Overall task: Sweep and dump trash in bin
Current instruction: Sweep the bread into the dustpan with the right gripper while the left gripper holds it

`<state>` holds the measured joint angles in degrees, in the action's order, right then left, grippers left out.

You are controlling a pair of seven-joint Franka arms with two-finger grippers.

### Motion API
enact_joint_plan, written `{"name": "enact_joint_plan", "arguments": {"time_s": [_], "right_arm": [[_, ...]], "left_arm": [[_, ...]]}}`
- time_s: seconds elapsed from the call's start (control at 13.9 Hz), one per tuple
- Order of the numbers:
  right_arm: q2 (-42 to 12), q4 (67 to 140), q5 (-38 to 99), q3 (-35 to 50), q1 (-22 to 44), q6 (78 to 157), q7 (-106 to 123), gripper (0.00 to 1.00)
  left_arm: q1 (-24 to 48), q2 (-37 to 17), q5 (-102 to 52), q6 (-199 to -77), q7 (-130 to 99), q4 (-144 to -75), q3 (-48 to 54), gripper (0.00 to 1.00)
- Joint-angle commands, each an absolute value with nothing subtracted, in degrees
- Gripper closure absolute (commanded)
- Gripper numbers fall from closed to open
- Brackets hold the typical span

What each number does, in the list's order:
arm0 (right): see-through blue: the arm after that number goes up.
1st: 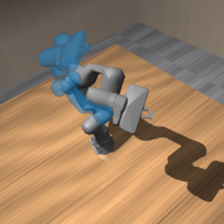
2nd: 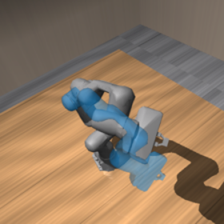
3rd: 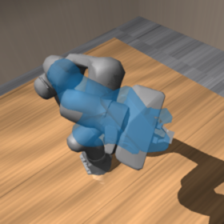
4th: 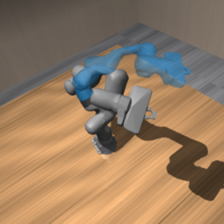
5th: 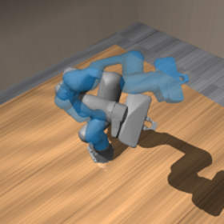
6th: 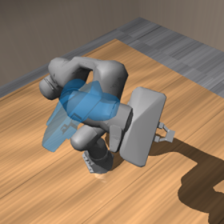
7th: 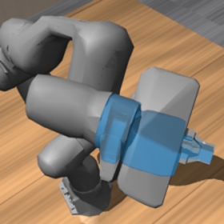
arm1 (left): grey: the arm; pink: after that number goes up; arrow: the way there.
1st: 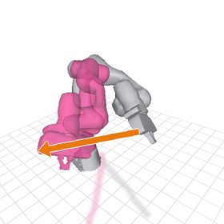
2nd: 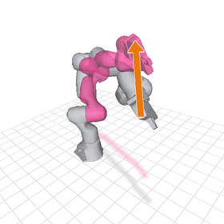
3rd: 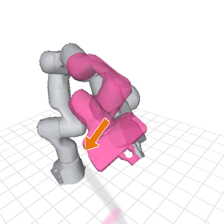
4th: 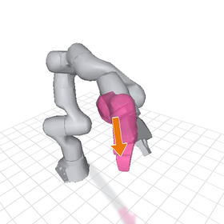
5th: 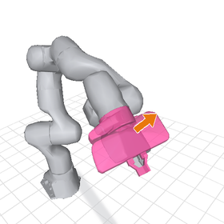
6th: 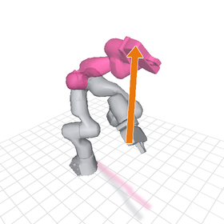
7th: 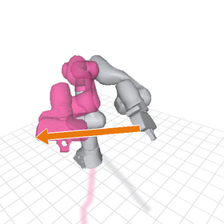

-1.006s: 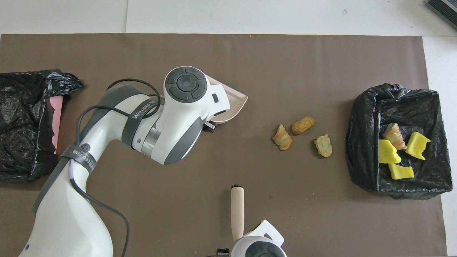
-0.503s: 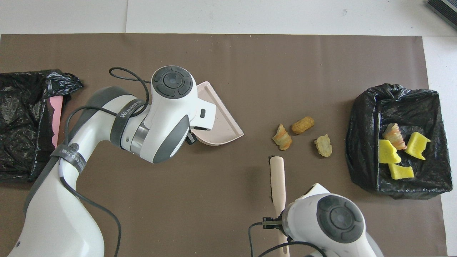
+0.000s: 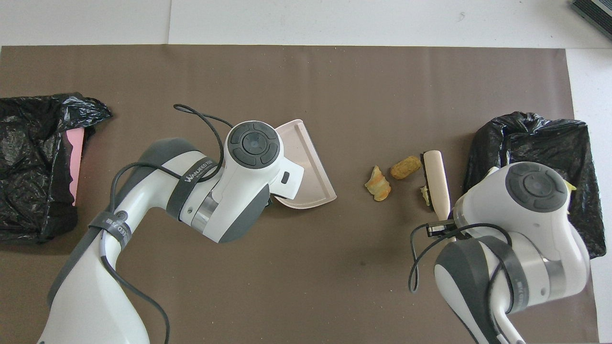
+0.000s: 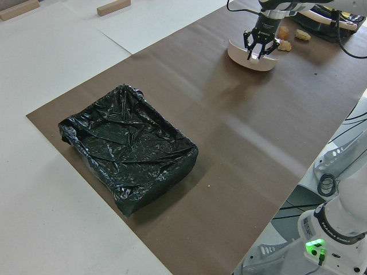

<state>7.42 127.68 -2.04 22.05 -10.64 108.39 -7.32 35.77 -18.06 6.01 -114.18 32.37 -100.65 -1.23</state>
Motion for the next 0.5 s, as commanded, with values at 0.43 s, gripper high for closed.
{"name": "enact_joint_plan", "arguments": {"time_s": [0.43], "right_arm": [[-2.3,126.3,-16.1,23.3,-15.1,114.3,-6.9,1.0]], "left_arm": [[39.5,-16.7,8.3,-119.9,32.7,-107.0,-1.4,1.0]]}}
